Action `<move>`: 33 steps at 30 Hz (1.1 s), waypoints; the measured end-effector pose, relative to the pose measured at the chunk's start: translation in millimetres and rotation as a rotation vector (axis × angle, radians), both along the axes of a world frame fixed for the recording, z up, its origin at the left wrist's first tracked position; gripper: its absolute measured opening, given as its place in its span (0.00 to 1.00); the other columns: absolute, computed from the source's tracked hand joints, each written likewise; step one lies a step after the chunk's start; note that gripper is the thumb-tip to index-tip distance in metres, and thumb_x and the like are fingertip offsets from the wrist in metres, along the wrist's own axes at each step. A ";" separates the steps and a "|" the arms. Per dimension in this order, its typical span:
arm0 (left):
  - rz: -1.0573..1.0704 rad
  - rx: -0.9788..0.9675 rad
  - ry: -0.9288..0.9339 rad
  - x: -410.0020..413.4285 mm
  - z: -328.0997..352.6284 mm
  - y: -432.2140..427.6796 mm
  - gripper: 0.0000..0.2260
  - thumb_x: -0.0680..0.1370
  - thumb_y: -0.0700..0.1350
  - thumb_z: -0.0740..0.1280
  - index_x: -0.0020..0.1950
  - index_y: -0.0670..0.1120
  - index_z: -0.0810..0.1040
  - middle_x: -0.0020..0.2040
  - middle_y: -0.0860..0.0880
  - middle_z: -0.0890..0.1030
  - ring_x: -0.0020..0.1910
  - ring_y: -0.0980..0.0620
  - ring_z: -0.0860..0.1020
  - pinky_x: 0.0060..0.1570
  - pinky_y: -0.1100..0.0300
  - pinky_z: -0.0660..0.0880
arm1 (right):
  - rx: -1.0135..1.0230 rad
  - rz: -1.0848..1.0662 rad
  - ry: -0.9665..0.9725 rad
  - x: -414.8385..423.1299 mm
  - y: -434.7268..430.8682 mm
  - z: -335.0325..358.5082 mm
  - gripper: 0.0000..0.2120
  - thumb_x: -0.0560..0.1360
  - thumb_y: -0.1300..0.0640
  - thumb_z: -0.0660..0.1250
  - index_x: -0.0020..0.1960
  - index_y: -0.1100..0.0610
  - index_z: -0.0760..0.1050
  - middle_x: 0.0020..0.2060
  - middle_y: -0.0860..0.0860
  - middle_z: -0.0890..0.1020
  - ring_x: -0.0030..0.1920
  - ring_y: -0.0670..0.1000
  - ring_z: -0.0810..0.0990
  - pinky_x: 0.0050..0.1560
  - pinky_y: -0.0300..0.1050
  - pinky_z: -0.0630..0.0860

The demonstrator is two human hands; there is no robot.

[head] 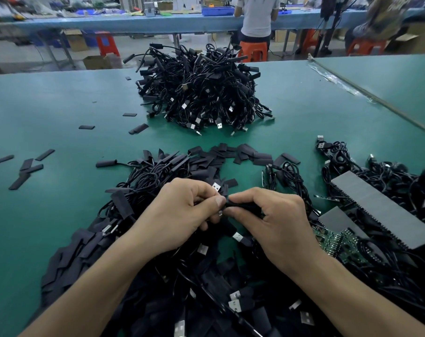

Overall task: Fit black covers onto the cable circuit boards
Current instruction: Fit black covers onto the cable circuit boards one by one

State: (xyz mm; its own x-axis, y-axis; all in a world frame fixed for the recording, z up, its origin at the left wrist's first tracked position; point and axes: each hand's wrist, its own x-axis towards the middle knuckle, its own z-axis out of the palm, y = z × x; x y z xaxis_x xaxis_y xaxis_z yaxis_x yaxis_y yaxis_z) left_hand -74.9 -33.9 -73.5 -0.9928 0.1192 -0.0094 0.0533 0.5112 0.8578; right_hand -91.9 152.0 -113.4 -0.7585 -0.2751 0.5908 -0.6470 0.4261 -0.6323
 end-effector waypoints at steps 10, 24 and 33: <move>0.059 0.123 0.029 -2.1 -6.7 0.1 0.08 0.79 0.46 0.69 0.40 0.48 0.83 0.33 0.49 0.84 0.27 0.56 0.79 0.31 0.67 0.75 | -0.320 -0.183 -0.157 0.4 0.0 4.9 0.13 0.68 0.54 0.79 0.47 0.42 0.79 0.42 0.36 0.83 0.40 0.39 0.83 0.40 0.27 0.75; 0.061 0.140 0.047 -2.8 -8.9 -0.2 0.06 0.78 0.43 0.70 0.41 0.46 0.83 0.34 0.49 0.85 0.28 0.56 0.80 0.33 0.67 0.76 | -0.410 -0.082 -0.271 1.0 -0.8 2.2 0.08 0.73 0.59 0.76 0.47 0.46 0.83 0.36 0.44 0.86 0.36 0.46 0.85 0.39 0.39 0.81; 0.450 -0.032 0.419 -4.8 8.3 -18.4 0.05 0.81 0.48 0.66 0.46 0.56 0.74 0.27 0.53 0.81 0.21 0.59 0.77 0.26 0.68 0.72 | -0.195 -0.318 -0.166 4.1 5.9 12.5 0.08 0.77 0.55 0.70 0.40 0.46 0.80 0.30 0.41 0.80 0.32 0.44 0.78 0.35 0.36 0.74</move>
State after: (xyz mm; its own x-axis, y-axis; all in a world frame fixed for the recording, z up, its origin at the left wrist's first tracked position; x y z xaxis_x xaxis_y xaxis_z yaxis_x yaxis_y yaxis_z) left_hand -79.7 -52.3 -65.2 -0.8659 -0.3061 0.3957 0.1555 0.5872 0.7944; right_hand -87.8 157.9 -100.9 -0.8771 0.0940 0.4711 -0.3845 0.4504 -0.8058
